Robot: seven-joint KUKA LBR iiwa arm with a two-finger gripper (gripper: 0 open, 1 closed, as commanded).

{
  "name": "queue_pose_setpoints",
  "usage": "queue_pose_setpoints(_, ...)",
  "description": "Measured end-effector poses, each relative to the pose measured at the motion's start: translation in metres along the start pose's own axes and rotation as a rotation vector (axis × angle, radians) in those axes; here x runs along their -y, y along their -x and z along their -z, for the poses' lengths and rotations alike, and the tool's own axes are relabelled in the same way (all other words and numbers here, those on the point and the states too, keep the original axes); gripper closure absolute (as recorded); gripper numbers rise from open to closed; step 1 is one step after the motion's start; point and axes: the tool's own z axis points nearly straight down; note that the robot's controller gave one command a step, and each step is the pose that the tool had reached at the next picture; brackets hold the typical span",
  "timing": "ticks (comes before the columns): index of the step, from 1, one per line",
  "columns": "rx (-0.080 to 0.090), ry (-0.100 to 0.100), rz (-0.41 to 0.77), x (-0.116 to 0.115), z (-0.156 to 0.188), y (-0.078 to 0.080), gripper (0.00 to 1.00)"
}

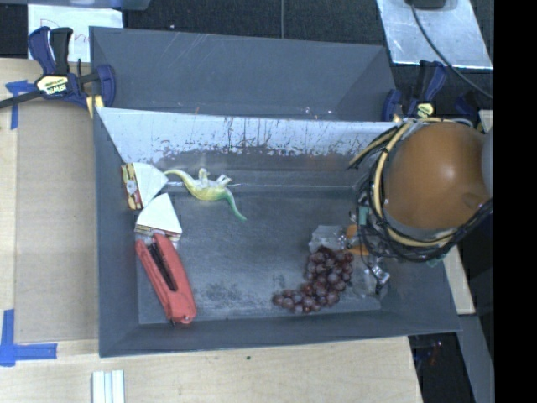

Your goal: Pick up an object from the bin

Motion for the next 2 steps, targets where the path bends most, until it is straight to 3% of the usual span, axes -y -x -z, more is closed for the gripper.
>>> queue_pose_setpoints(1, 0.0, 0.002, 0.253, 0.015, -0.073, 0.015, 0.0)
queue_pose_setpoints(2, 0.005, -0.011, 0.786, 0.02, -0.07, 0.028, 1.0)
